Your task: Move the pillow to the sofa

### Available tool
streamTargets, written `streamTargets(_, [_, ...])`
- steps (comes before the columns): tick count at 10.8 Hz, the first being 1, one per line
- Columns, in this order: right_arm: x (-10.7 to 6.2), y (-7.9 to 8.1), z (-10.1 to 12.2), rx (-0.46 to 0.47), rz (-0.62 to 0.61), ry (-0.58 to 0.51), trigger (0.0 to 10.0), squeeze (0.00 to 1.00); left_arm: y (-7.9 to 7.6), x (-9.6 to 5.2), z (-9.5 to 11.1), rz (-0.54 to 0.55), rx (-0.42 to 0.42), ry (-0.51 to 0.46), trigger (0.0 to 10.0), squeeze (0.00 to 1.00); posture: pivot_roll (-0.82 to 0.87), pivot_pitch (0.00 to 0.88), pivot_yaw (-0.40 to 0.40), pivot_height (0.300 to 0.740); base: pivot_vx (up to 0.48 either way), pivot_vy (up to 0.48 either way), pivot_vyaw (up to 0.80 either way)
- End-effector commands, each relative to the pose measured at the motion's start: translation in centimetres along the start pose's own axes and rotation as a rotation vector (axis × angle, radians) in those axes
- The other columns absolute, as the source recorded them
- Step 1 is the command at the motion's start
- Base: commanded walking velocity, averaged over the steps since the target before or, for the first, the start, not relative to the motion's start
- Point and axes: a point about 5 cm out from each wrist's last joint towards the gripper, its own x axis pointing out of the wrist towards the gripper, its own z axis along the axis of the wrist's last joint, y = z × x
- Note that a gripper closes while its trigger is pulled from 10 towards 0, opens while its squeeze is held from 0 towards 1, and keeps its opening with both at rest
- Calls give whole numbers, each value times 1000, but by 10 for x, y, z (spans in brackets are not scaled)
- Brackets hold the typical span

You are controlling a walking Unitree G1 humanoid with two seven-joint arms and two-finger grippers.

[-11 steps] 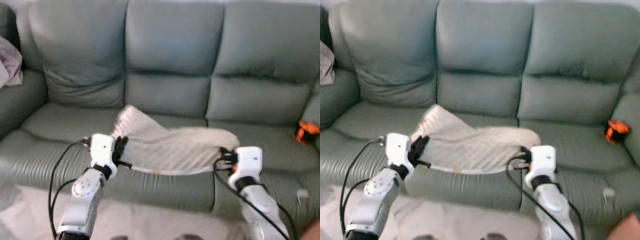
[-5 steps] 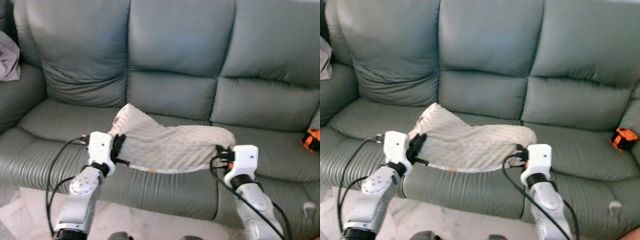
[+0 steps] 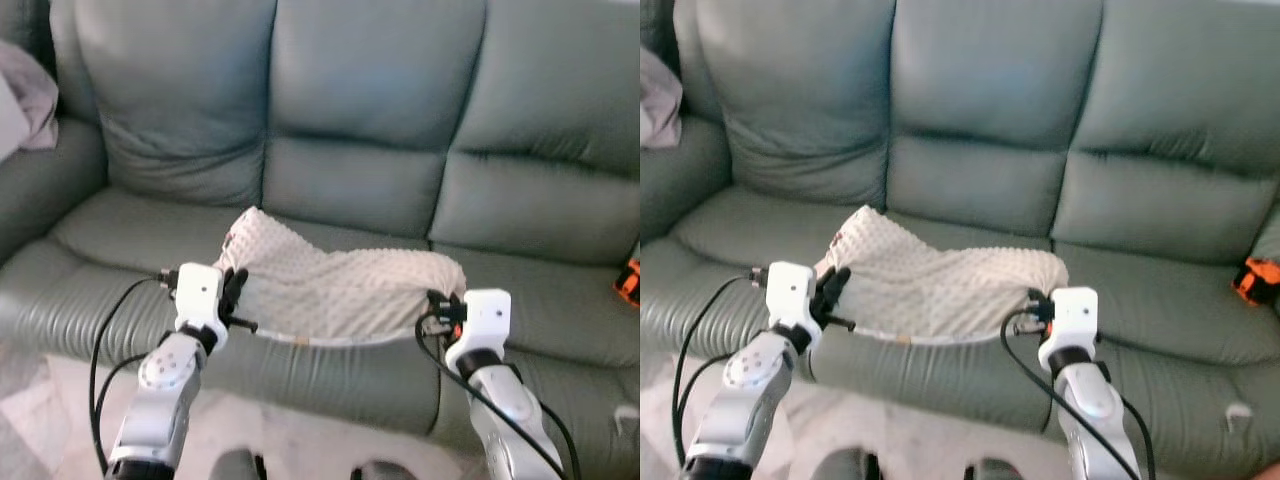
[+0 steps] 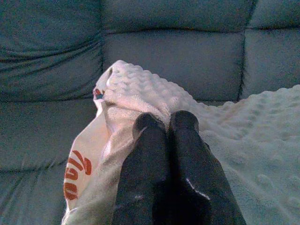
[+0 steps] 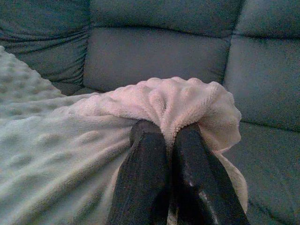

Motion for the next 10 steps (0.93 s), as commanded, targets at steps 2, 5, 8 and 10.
streamTargets(2, [1, -1, 7, 0, -6, -35, 10000, 0, -2, 1, 2, -9, 9, -3, 10000, 0, -58, 0, -9, 611, 0, 0, 0])
streamTargets(5, [2, 0, 7, 7, -6, -37, 10000, 0, -3, 2, 5, -19, 8, -13, 10000, 0, -57, 0, -6, 596, 0, 0, 0])
streamTargets(8, [2, 0, 7, 14, -6, -38, 10000, 0, -2, 2, 5, -19, 9, -17, 10000, 0, -53, 0, -7, 596, 0, 0, 0])
streamTargets(10, [2, 0, 7, 14, -3, -39, 10000, 0, -4, 2, 8, -27, 2, -39, 10000, 0, -51, 0, -10, 596, 0, 0, 0])
